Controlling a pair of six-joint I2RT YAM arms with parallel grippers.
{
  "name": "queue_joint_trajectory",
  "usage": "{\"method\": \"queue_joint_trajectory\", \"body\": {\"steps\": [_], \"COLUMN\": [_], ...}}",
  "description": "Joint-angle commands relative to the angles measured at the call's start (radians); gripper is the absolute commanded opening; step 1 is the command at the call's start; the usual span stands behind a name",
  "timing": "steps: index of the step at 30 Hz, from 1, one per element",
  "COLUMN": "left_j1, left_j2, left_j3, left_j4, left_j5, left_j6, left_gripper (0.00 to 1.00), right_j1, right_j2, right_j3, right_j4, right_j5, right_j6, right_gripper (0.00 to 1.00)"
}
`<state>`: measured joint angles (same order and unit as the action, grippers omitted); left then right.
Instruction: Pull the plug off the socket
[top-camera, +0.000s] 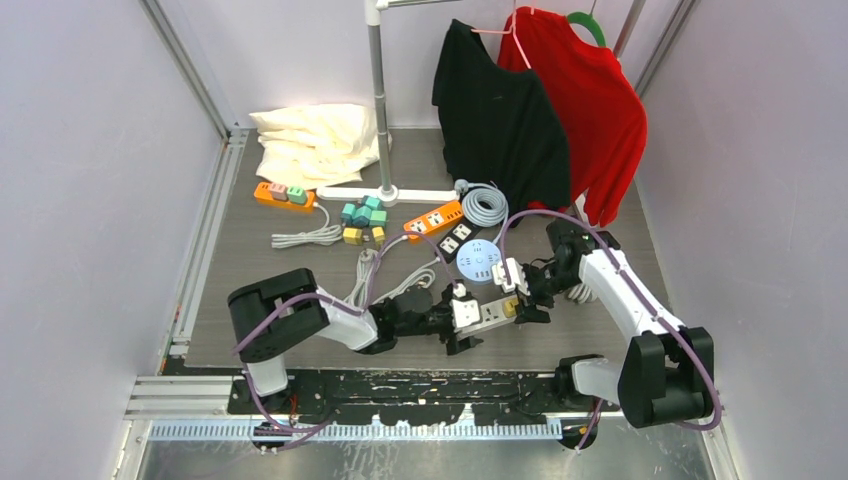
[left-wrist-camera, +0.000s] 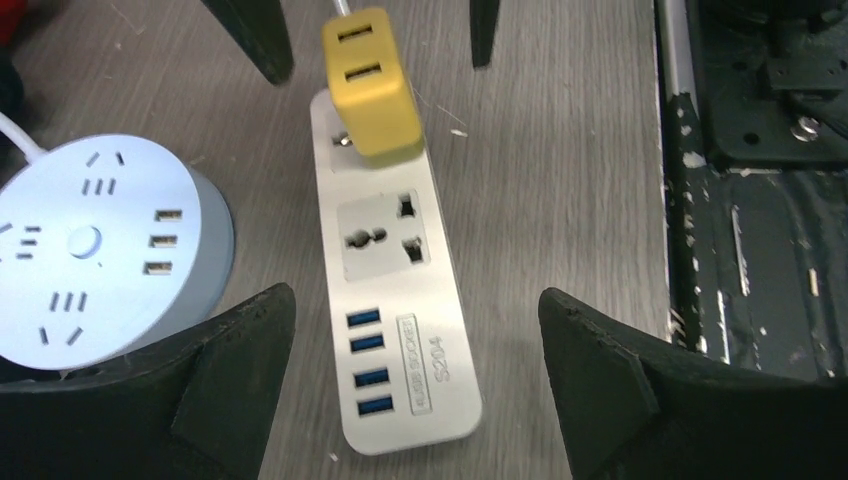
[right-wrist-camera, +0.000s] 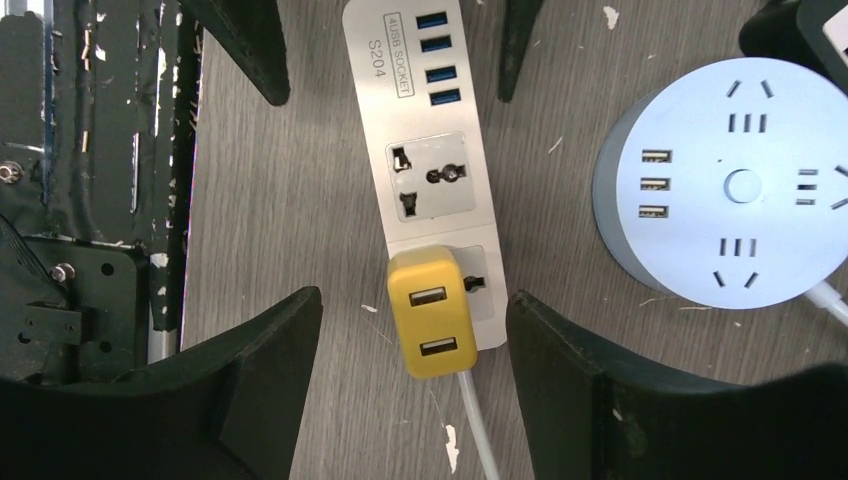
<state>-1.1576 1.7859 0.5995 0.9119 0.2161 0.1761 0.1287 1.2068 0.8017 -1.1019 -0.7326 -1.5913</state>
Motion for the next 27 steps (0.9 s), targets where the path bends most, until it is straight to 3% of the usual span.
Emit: {"method": "queue_joint_trajectory", "body": {"steps": [1, 10, 17, 24, 27], "left_j1": [-0.004, -0.002, 0.003, 0.025, 0.036], "left_j2": [0.017, 0.072, 0.096, 0.104, 0.105], "left_j3": [0.081, 0.145, 0.172, 0.177, 0.179], "left_j4": [-0.035, -0.131, -0.155, -0.156, -0.157], "left_j5": [-0.047, -0.068, -0.032, -0.001, 0.022], "left_j6": [0.022, 0.002, -0.033, -0.076, -0.093], "left_gripper": [0.89, 0.81, 0.62, 0.55, 0.44], "right_j1": [-0.001, 0.000, 0.011, 0.024, 0.024], "right_j2": [0.007, 0.019, 0.034, 0.052, 0.052], "right_j3": [-0.017, -0.033, -0.038, -0.039, -0.040], "right_j4": [0.024, 0.024, 0.014, 0.005, 0.007], "right_j5": [0.002, 0.001, -0.013, -0.016, -0.015], "right_j6": [-0.025, -0.070, -0.100, -0.118, -0.119], "right_gripper": [0.71, 0.57, 0.42, 0.40, 0.42]}}
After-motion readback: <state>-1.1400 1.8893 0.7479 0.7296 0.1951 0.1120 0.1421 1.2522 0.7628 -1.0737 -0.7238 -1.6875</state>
